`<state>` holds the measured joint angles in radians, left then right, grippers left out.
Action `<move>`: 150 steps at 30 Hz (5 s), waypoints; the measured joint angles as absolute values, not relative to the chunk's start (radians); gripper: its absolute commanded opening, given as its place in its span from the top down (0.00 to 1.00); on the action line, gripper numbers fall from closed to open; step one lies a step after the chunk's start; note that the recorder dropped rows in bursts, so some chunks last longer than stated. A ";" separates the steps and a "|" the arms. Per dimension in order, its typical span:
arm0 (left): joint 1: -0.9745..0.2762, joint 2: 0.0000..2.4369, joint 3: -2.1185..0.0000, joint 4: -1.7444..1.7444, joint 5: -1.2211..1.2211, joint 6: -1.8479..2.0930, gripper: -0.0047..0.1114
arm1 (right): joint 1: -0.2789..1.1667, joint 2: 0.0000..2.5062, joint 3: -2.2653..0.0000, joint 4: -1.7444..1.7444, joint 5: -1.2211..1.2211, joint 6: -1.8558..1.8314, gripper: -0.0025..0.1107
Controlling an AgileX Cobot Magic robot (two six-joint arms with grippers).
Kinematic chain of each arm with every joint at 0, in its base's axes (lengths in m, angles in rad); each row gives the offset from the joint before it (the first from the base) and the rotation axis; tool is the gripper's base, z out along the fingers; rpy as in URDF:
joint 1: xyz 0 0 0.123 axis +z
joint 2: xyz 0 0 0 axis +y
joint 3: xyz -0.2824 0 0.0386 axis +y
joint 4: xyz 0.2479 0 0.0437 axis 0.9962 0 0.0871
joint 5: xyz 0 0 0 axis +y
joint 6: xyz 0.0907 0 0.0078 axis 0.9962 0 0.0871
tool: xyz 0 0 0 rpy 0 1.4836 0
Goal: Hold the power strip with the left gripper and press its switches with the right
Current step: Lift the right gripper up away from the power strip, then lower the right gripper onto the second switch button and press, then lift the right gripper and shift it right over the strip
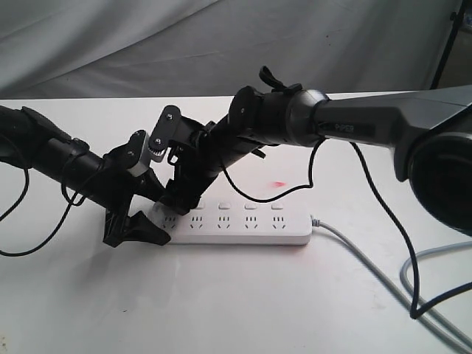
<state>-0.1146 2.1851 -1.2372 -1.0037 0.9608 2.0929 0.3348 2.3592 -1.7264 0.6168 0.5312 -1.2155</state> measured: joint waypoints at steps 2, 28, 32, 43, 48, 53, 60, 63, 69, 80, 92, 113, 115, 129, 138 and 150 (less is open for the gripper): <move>-0.115 2.185 -1.237 -1.004 0.961 2.093 0.62 | 0.329 2.361 -1.726 0.630 0.540 -1.216 0.33; -0.115 2.185 -1.237 -1.004 0.961 2.093 0.62 | 0.200 2.244 -1.704 0.833 0.745 -1.410 0.33; -0.115 2.185 -1.237 -1.004 0.961 2.093 0.62 | 0.200 2.244 -1.704 0.833 0.745 -1.413 0.33; -0.115 2.185 -1.237 -1.004 0.961 2.093 0.62 | 0.200 2.244 -1.704 0.801 0.745 -1.414 0.33; -0.115 2.185 -1.237 -1.004 0.961 2.093 0.62 | 0.200 2.244 -1.704 0.801 0.745 -1.417 0.33; -0.115 2.185 -1.237 -1.004 0.961 2.093 0.62 | 0.200 2.244 -1.704 0.800 0.745 -1.417 0.33; -0.115 2.185 -1.237 -1.004 0.961 2.093 0.62 | 0.200 2.244 -1.690 0.798 0.736 -1.419 0.33; -0.115 2.185 -1.237 -1.004 0.961 2.093 0.62 | 0.200 2.244 -1.668 0.796 0.727 -1.424 0.33; -0.115 2.185 -1.237 -1.004 0.961 2.093 0.62 | 0.200 2.244 -1.658 0.796 0.714 -1.433 0.33; -0.115 2.185 -1.237 -1.004 0.961 2.093 0.62 | 0.209 2.286 -1.658 0.796 0.700 -1.440 0.33; -0.115 2.185 -1.237 -1.004 0.961 2.093 0.62 | 0.212 2.295 -1.655 0.798 0.686 -1.448 0.33; -0.115 2.185 -1.237 -1.004 0.961 2.093 0.62 | 0.240 2.328 -1.671 0.734 0.645 -1.388 0.33; -0.115 2.185 -1.237 -1.004 0.961 2.093 0.62 | 0.240 2.328 -1.671 0.734 0.645 -1.385 0.33; -0.115 2.185 -1.237 -1.004 0.961 2.093 0.62 | 0.240 2.328 -1.671 0.729 0.643 -1.382 0.33; -0.115 2.185 -1.237 -1.004 0.961 2.093 0.62 | 0.240 2.326 -1.671 0.755 0.641 -1.379 0.33; -0.115 2.185 -1.237 -1.004 0.961 2.093 0.62 | 0.244 2.241 -1.658 0.742 0.622 -1.407 0.33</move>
<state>-0.1146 2.1851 -1.2372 -1.0037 0.9608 2.0929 0.2439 2.2411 -1.6582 0.7420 0.6223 -1.4066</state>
